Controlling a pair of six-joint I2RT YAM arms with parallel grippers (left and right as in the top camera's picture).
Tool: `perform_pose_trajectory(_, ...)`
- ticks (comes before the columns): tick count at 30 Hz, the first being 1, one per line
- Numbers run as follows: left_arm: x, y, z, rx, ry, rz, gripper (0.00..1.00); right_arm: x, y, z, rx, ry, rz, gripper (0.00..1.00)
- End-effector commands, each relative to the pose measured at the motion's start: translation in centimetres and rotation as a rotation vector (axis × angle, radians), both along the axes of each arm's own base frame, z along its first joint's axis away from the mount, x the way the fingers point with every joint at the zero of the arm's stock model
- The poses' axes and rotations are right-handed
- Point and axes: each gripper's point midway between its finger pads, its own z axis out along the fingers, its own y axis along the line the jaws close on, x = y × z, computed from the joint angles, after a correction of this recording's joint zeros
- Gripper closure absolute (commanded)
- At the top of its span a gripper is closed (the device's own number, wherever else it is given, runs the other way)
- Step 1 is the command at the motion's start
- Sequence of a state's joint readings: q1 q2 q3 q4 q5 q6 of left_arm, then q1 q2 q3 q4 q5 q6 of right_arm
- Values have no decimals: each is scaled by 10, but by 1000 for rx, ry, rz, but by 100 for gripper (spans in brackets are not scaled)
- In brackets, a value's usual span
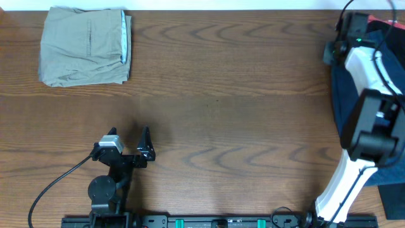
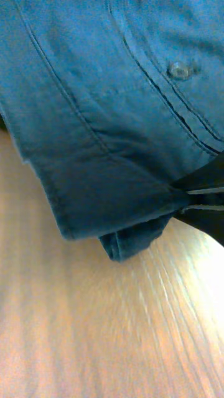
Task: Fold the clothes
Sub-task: 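Drag the navy shorts with the right gripper to the table center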
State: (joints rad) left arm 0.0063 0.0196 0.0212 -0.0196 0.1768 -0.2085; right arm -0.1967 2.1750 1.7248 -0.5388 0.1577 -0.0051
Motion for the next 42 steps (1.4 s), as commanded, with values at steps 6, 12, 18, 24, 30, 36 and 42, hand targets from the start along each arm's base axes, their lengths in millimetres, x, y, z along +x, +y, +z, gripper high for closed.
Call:
perform_pose_trajectory(6,-1,-1,-16,4,47,-9,2,-1,67,92,146,-156,151,99)
perform_pose_trajectory(12,-1,-1,-16,4,48,-9,2,-10,137,99,194,-121,288,99)
perform_pose_trajectory(18,-1,-1,-16,4,47,-9,2,-32,255,94,396,-66,568,99)
perform_pose_trajectory(24,-1,-1,-16,4,47,-10,2,-80,378,81,493,25,834,99)
perform_pose_trajectory(30,-1,-1,-16,4,47,-9,2,-153,466,68,482,145,1051,99)
perform_pose_trajectory(36,-1,-1,-16,4,47,-10,2,-202,501,60,437,227,1132,59)
perform_pose_trajectory(42,-1,-1,-16,4,47,-10,2,-193,478,66,419,254,997,33)
